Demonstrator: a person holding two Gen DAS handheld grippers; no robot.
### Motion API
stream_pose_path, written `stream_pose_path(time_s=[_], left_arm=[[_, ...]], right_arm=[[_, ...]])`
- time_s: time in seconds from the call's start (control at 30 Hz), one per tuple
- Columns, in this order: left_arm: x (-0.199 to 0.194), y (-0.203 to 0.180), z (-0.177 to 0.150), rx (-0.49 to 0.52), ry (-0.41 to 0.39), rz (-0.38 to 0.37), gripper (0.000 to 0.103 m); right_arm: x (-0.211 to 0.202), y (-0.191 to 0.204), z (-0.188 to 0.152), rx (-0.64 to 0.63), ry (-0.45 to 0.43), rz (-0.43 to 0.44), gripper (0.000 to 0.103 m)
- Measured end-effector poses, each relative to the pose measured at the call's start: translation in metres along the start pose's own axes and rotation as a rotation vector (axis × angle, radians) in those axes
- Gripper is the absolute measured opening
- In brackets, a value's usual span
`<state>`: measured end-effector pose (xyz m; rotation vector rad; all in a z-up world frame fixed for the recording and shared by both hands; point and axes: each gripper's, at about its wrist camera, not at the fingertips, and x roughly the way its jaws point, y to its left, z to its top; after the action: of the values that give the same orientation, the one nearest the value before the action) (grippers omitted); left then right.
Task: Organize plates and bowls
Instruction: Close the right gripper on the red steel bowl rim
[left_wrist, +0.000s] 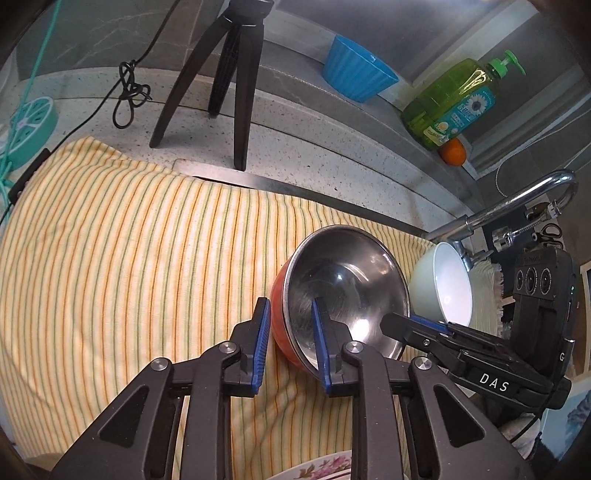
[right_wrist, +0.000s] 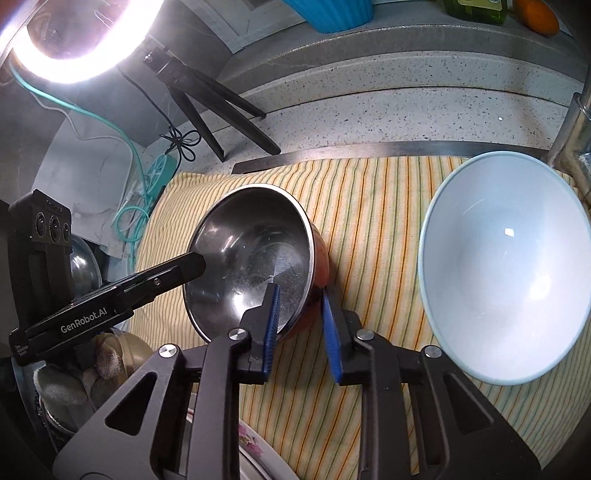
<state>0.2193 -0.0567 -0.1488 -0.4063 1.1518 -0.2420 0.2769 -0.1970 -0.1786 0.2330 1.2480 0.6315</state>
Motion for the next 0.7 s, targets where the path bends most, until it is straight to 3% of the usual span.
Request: stream_pose_path(time_s=[0.7], left_arm=[[-0.023,-0.003,-0.013,0.004,-0.042,-0.011,0.017]], right_arm=[[-0.016,0.013,-0.01,-0.029,-0.014,0.001,0.021]])
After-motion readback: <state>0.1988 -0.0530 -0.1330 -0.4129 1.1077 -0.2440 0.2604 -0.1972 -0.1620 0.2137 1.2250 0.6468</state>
